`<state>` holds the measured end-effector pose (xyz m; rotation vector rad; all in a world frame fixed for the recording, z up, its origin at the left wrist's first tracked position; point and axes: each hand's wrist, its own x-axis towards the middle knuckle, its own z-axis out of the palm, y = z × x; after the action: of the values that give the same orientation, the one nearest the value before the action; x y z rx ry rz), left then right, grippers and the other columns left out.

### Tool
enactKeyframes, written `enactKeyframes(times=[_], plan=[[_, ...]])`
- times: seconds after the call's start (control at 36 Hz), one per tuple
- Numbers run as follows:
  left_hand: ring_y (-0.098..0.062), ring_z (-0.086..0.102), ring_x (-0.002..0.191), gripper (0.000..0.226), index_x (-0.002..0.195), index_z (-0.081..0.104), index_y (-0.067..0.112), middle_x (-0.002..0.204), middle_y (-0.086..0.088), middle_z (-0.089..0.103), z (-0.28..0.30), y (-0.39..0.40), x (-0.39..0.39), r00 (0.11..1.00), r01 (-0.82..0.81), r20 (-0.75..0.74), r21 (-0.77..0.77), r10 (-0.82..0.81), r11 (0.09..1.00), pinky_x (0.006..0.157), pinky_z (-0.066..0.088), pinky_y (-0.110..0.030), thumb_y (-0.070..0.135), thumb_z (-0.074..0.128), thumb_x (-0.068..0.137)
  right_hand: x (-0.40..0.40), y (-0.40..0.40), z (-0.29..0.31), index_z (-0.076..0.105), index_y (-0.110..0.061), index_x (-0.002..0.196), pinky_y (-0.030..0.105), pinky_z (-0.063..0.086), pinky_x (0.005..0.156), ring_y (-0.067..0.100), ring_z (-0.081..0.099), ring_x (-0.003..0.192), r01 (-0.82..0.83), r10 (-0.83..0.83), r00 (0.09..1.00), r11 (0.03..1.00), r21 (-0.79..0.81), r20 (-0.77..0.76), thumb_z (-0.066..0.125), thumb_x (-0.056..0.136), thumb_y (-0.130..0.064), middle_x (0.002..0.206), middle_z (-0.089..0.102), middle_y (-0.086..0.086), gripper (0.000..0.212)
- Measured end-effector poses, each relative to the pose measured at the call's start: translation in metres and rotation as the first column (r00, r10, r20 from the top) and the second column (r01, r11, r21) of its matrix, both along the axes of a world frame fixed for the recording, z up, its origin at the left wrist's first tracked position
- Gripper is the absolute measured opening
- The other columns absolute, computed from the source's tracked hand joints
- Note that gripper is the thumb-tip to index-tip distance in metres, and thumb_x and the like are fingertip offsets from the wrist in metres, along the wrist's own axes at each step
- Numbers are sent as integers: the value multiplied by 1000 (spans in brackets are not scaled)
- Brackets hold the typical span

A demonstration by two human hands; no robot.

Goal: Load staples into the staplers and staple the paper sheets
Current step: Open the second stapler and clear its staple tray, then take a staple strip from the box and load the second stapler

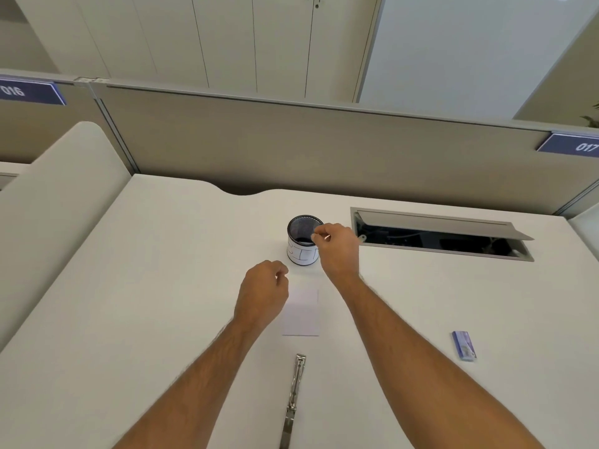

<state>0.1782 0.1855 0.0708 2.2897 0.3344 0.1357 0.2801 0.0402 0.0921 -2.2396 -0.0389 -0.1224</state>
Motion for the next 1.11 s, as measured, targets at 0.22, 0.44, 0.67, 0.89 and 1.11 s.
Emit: enactKeyframes(times=[0.22, 0.44, 0.67, 0.89, 1.11], plan=[[-16, 63, 86, 24, 107, 74, 17, 102, 4, 73, -10, 7, 8, 1000, -13, -21, 1, 13, 1000, 85, 53, -34, 12, 53, 97, 21, 15, -11, 75, -15, 118, 36, 49, 87, 21, 47, 120, -66, 63, 998, 985, -159, -22, 59, 98, -20, 109, 72, 9, 26], [-17, 61, 83, 23, 105, 75, 16, 99, 3, 73, -19, 5, 8, 999, -14, -30, 3, 14, 1000, 84, 53, -34, 10, 54, 96, 15, 10, -10, 77, -11, 110, 39, 50, 87, 27, 50, 113, -14, 21, 998, 994, -108, 66, 54, 99, -12, 106, 75, 6, 26], [-16, 62, 81, 23, 107, 75, 16, 98, 4, 72, -15, -21, -3, 999, 22, -33, -8, -23, 1000, 83, 53, -33, 12, 55, 96, -26, -31, -17, 76, -12, 107, 14, 30, 80, 18, 51, 111, 72, -67, 992, 997, -38, 108, 58, 99, -13, 102, 73, -2, 19], [-15, 63, 75, 23, 108, 74, 15, 86, 8, 65, -12, -76, -25, 991, 121, -48, -58, -123, 991, 78, 55, -29, 10, 55, 96, -72, -125, -33, 73, -13, 114, 21, 38, 85, 19, 53, 118, 231, -230, 973, 969, -88, 28, 58, 100, -12, 108, 72, -2, 21], [-25, 67, 101, 30, 120, 71, 12, 112, -5, 74, -5, -154, -32, 957, 273, -97, -6, -272, 962, 91, 55, -37, 12, 52, 97, -118, -210, -48, 69, -12, 116, 36, 46, 82, 26, 45, 117, 370, -387, 919, 913, -173, -78, 60, 95, -13, 111, 65, 3, 23]])
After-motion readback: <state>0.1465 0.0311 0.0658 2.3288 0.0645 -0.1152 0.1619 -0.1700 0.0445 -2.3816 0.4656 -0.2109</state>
